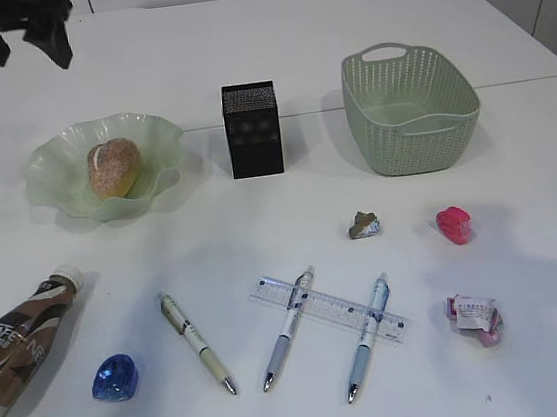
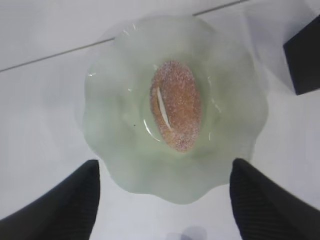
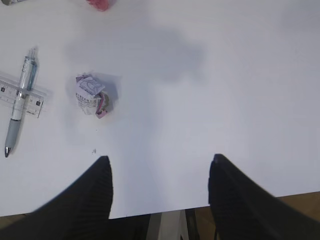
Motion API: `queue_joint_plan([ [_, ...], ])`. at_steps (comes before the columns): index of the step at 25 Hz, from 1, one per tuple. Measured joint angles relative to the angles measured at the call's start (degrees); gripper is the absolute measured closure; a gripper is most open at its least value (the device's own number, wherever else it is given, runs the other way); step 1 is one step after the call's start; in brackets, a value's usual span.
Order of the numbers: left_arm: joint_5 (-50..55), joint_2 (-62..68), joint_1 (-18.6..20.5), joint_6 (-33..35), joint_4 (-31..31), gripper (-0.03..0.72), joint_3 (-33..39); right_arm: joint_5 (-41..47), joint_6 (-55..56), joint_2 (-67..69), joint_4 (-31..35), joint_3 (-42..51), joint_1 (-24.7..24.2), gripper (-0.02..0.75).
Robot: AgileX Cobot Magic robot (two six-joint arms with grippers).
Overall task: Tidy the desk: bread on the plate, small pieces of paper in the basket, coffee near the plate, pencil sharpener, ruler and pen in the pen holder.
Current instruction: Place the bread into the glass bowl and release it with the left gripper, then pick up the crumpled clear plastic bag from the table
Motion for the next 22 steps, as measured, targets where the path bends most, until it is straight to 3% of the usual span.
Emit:
queue_joint_plan([
  [5, 0.0, -8.3, 0.0, 0.0, -0.1, 0.123, 4.1, 0.0, 0.0, 0.0, 0.6, 0.0, 0.0, 0.26],
  [18, 0.1, -27.3, 0.0, 0.5, 0.3, 0.149, 28.5, -0.8, -1.2, 0.0, 1.3, 0.0, 0.0, 0.26],
  [22, -6.6, -33.9, 0.0, -0.8, 0.9, 0.156, 38.5, -0.8, -1.3, 0.0, 1.3, 0.0, 0.0, 0.26],
])
